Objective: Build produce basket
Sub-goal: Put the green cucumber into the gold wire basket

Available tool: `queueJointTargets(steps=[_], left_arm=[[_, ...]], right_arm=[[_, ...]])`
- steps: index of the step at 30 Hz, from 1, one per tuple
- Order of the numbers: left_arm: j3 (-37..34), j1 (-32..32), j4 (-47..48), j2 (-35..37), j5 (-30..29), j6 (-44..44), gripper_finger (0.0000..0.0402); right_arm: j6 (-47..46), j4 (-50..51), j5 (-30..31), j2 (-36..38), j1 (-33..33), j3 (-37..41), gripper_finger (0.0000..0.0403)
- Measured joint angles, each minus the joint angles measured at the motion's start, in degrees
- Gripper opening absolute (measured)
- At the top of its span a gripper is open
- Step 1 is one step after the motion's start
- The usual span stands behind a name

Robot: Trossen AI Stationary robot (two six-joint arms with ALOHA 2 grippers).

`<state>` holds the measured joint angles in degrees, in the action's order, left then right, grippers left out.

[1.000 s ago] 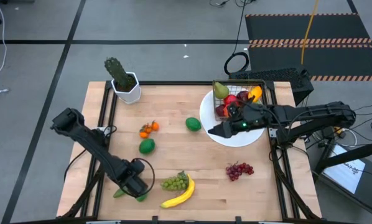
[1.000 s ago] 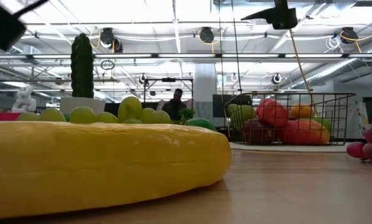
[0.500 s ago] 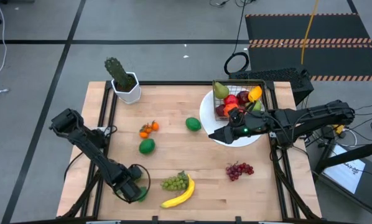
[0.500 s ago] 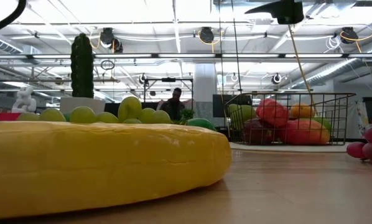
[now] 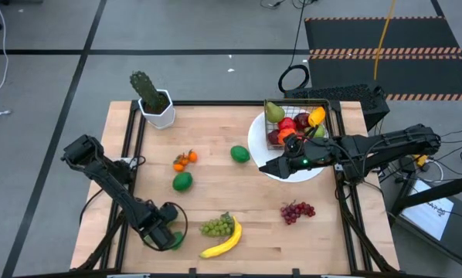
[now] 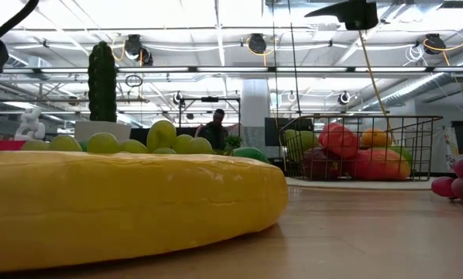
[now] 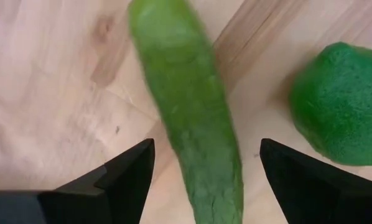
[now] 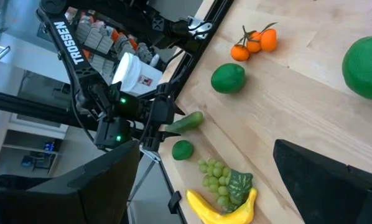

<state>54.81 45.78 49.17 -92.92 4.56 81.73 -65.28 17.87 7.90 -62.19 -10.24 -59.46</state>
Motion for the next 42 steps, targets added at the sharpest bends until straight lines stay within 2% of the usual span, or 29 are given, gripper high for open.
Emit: queueJointTargets(steps=[5,13,21,27,32,35,42], left_arm=[[0.0,0.04,0.09,0.0,-2.08,-2.91,0.0281],[-0.02,0.13,0.09,-2.26,-2.91,-4.06,0.0201],[-0.02,-1.06,0.26,-0.87,-1.68,-4.99,0.0132],[-0.02,-3.82,0.39,3.2,-1.36,-6.07,0.0141],[0.0,-7.03,0.5,10.12,-3.72,-6.25,0.0145],[0.0,-9.42,0.76,15.12,-6.33,-6.57,0.0136],[0.02,-16.22,0.61,26.31,-15.96,-9.89,0.0143]], right_arm=[[0.13,0.0,0.0,0.0,0.0,0.0,0.0364],[1.03,0.24,0.04,0.0,0.0,0.0,0.0364],[2.76,0.07,-1.09,-0.28,0.0,0.38,0.0364],[0.14,-0.5,-3.65,-0.33,-0.02,2.52,0.0363],[2.23,-10.52,-3.36,-0.32,0.0,4.37,0.0364],[4.95,-14.84,-3.16,-0.31,0.0,4.72,0.0363],[9.31,-16.35,1.37,-0.31,0.09,4.72,0.0364]])
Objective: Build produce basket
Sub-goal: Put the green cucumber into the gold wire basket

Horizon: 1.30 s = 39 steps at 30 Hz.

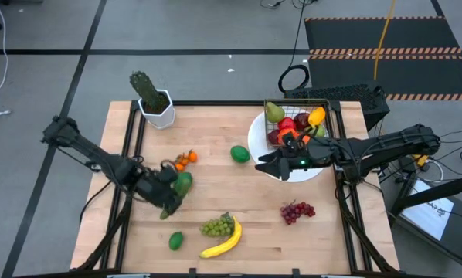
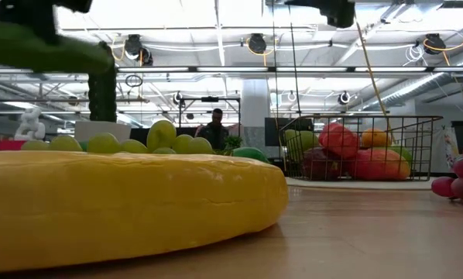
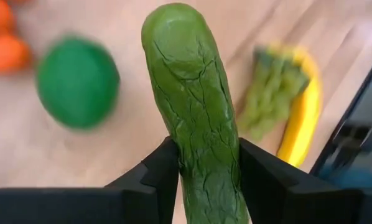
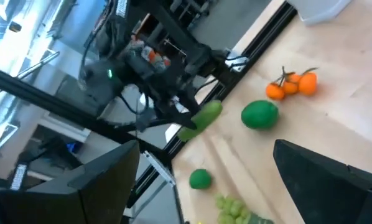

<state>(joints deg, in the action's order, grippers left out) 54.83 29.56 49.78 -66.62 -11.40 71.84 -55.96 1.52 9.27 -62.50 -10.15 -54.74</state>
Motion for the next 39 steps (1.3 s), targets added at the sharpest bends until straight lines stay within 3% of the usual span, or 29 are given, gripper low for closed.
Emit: queueJointTargets(steps=[8,15,23,30,39], left_arm=[[0.02,-9.49,-7.61,9.04,-7.02,-9.18,0.0146],[0.04,-16.43,-29.14,10.9,-9.9,-22.58,0.0147],[0.13,-22.09,-53.1,6.22,-9.69,-31.9,0.0147],[0.11,-24.43,-64.94,1.0,-4.9,-33.16,0.0147],[0.04,-24.17,-71.31,-2.72,-4.25,-33.24,0.0147]], right_arm=[[3.09,-0.95,5.71,0.0,0.93,0.02,0.0364],[9.18,-11.93,5.65,-1.0,3.65,0.04,0.0364],[12.42,-30.04,5.53,-6.82,3.28,-0.24,0.0364],[15.72,-29.22,2.38,-13.34,1.28,-5.97,0.0364],[19.59,-20.41,4.35,-17.33,0.27,-12.06,0.0364]])
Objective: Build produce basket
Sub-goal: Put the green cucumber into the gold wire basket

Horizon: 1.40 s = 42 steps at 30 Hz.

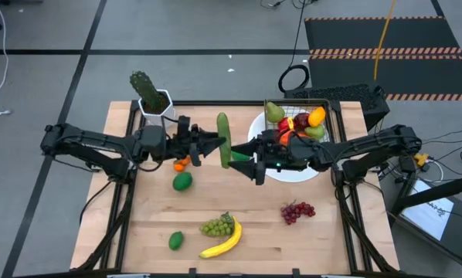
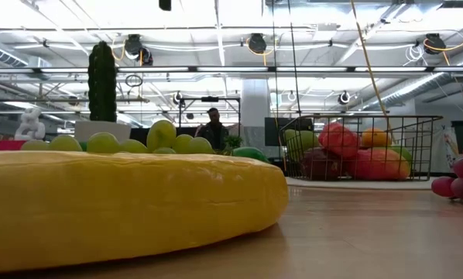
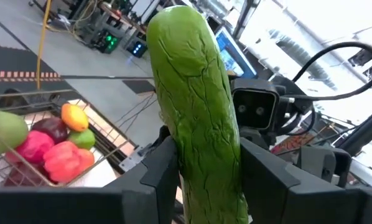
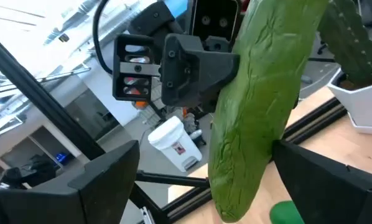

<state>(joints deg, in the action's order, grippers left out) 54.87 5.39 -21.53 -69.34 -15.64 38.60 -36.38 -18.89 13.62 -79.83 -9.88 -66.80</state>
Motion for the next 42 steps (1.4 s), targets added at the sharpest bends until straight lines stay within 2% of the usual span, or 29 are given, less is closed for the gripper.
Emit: queueJointTargets(steps=[6,11,19,27,39,42], left_arm=[[0.0,-0.06,0.15,-0.44,-1.43,-2.88,0.0147],[0.0,-0.38,0.21,-0.46,-1.35,-2.94,0.0147],[0.0,0.76,-1.16,-0.46,-1.3,-3.82,0.0147],[0.0,0.74,-1.25,-0.77,-2.59,-5.37,0.0147],[-0.04,0.13,-10.49,-5.63,-3.0,-8.7,0.0147],[-0.04,-0.22,-10.33,-5.71,-2.97,-8.05,0.0147]], right_arm=[[0.02,0.81,1.86,-0.09,0.12,-0.01,0.0364],[0.07,2.49,6.33,-0.09,0.12,-0.01,0.0364],[1.32,2.66,6.77,-0.04,0.14,-0.01,0.0358],[2.83,2.68,7.16,-0.04,0.19,-0.01,0.0308],[3.74,2.87,7.0,-0.02,1.82,-0.01,0.0251],[4.49,3.02,4.71,-0.02,2.44,-0.01,0.0222]])
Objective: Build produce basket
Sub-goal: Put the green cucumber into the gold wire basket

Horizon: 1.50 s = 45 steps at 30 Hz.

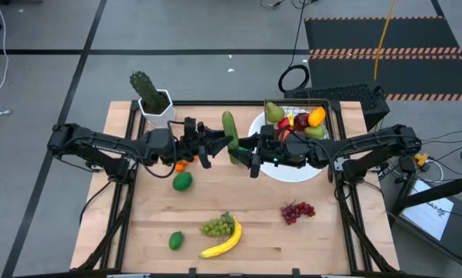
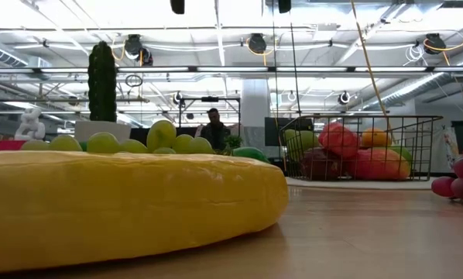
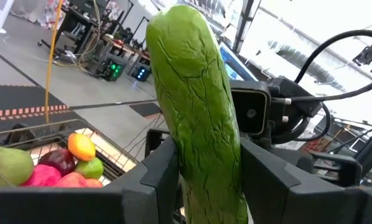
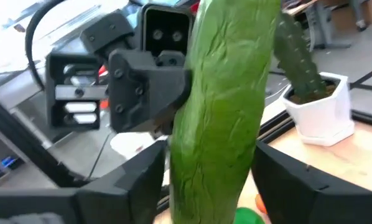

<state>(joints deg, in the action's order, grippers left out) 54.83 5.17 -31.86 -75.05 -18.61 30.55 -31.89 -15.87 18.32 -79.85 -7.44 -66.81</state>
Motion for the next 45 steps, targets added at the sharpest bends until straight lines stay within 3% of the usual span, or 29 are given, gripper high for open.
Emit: queueJointTargets(steps=[5,9,16,21,31,45], left_arm=[[0.04,-0.27,0.06,0.04,0.27,-4.32,0.0152],[1.48,0.43,3.63,0.99,0.49,-9.05,0.019],[2.82,-1.7,13.7,1.64,0.81,-5.62,0.0282],[2.91,-4.44,22.47,2.76,3.52,0.25,0.0306],[2.91,-9.05,37.15,2.84,11.11,6.47,0.0265],[2.91,-10.44,41.77,2.84,11.21,7.54,0.02]], right_arm=[[0.03,0.31,-3.55,0.0,1.5,0.0,0.0161],[0.32,0.46,-6.82,0.93,2.99,0.07,0.013],[1.12,6.48,-7.95,5.64,7.29,0.07,0.0138],[2.64,16.28,-8.94,11.28,11.83,0.01,0.0138],[4.62,39.24,-9.58,20.71,22.8,0.02,0.014],[19.11,54.55,-18.73,23.28,34.0,0.02,0.0141]])
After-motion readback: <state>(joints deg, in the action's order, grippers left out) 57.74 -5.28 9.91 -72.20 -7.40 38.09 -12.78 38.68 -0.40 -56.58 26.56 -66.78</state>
